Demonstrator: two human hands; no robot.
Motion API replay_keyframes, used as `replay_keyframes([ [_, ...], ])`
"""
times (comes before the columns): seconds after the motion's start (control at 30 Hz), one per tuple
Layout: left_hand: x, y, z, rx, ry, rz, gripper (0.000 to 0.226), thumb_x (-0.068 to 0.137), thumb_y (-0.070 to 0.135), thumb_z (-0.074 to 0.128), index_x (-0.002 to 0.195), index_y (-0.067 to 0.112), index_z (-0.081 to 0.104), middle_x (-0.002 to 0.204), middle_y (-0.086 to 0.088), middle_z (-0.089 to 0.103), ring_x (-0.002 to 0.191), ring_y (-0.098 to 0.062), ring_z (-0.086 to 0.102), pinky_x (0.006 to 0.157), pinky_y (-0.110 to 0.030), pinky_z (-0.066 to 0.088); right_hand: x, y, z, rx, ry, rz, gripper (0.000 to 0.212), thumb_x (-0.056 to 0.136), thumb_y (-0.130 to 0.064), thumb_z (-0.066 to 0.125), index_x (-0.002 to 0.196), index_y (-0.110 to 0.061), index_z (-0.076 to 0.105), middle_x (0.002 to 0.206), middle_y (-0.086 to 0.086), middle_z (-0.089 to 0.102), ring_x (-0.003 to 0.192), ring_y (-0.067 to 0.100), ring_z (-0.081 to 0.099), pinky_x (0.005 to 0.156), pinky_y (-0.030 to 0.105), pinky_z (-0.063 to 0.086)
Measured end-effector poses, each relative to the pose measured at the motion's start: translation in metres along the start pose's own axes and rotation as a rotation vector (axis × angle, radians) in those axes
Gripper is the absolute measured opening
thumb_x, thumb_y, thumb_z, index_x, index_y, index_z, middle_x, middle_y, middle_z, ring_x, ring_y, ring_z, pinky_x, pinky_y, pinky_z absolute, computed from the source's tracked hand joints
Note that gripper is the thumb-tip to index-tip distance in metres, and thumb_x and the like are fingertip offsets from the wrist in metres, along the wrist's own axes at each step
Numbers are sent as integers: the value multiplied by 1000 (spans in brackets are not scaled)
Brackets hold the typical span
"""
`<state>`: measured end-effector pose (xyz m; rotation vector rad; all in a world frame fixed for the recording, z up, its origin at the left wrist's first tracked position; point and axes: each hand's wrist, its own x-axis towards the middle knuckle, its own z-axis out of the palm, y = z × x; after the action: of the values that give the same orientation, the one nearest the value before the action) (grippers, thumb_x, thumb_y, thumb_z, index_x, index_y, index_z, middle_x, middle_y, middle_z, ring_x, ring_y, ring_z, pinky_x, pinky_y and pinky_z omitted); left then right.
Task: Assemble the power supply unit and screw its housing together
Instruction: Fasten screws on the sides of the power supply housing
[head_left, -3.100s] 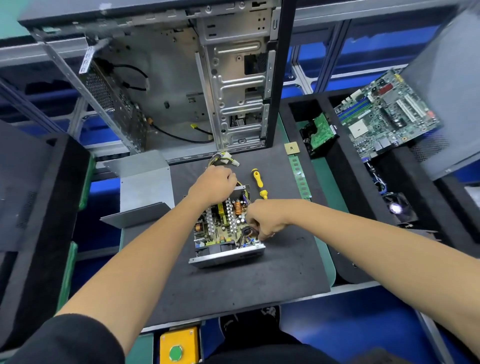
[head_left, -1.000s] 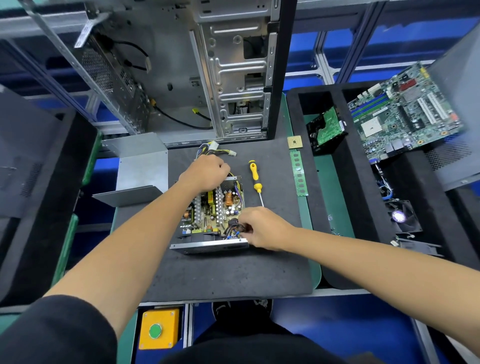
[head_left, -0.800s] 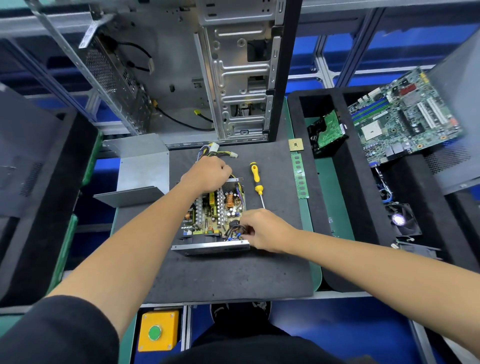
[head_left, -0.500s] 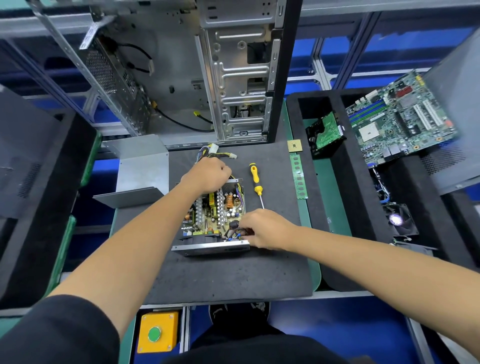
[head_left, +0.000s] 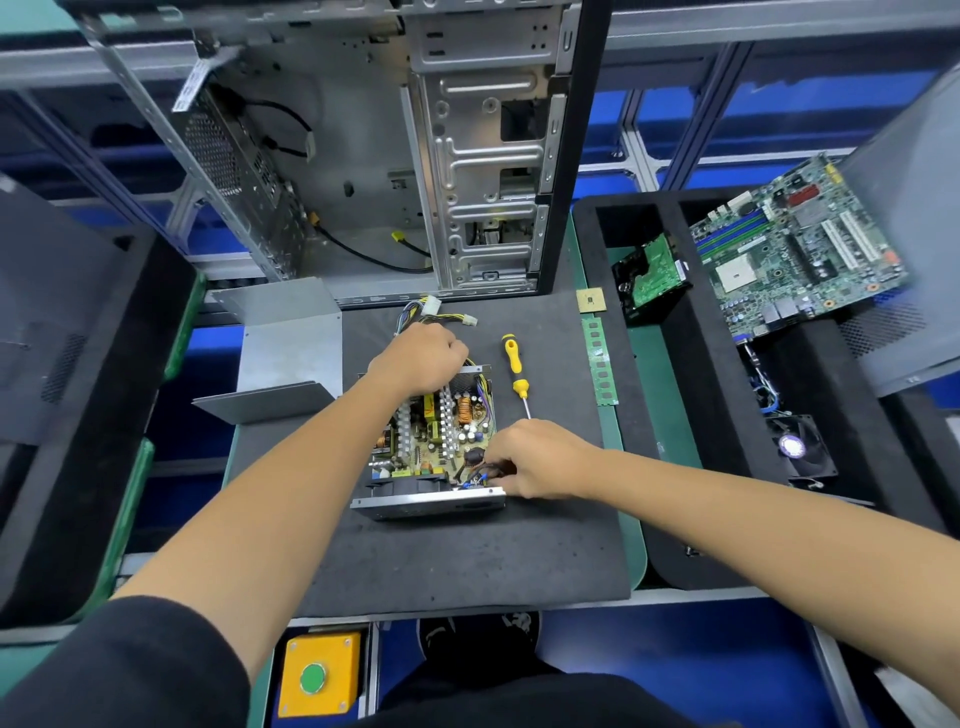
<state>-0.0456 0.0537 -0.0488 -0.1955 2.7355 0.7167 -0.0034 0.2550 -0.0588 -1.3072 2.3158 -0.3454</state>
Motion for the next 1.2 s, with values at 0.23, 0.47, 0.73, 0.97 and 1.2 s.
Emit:
replay_keyframes([
  [0.23,-1,0,0,-12,-9,11,37,91,22,35,57,9,32,57,-5,36,53,-19,31,51,-32,21,-12,-2,25,90,167,55,15,90,-22,60,94,-8,59,96,6,58,84,27,55,65,35,41],
  [0.47,0,-1,1,0,-13,11,37,92,23,35,57,10,34,58,-6,39,54,-20,33,51,-32,23,-9,-5,29,132,195,116,15,88,-21,63,84,-7,56,86,7,58,76,26,53,60,31,35],
  [0.73,-1,1,-1,1,-21,14,38,92,21,34,56,11,33,58,-5,37,53,-18,31,50,-32,21,-7,-8,20,209,158,214,20,84,-20,65,71,-7,58,71,6,59,65,24,52,61,35,45],
  [0.97,-1,3,-2,47,-42,22,37,92,17,33,57,8,33,59,-7,37,55,-18,31,50,-33,18,-3,-14,14,128,124,256,26,85,-23,66,67,-12,51,68,6,56,65,28,51,57,30,42],
  [1.2,-4,4,-3,75,-35,32,36,93,16,32,58,8,35,62,-7,40,60,-19,36,50,-33,21,-4,-16,4,146,64,247,20,83,-21,68,70,-15,55,68,2,56,66,24,54,59,30,47],
])
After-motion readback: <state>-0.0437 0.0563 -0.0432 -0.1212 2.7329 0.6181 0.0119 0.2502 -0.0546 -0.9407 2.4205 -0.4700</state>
